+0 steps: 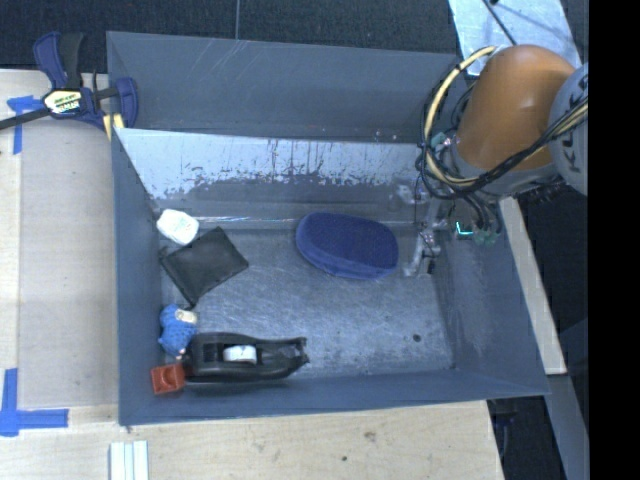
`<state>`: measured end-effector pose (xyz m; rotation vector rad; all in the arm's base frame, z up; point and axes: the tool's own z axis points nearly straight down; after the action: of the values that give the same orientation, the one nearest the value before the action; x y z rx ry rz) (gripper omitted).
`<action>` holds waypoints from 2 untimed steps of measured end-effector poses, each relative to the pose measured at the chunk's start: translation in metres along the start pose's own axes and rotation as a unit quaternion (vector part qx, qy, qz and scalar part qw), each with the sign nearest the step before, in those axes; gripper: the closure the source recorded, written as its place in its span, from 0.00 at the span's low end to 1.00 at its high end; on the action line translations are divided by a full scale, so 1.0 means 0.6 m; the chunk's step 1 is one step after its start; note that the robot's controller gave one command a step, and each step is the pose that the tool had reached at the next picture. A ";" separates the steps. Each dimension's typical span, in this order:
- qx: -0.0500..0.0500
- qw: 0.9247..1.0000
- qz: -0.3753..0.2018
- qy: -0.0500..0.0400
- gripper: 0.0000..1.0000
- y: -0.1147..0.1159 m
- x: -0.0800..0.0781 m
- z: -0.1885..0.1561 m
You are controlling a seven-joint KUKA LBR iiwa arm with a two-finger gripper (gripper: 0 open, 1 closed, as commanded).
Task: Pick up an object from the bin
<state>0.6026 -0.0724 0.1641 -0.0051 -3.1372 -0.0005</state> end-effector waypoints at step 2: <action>0.001 0.999 -0.034 -0.006 1.00 0.095 -0.013 0.150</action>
Offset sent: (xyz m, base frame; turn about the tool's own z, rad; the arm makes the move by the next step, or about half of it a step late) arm 0.0052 0.0583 -0.0941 -0.0664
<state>0.6104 -0.0152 0.0743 0.1011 -3.1469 0.0021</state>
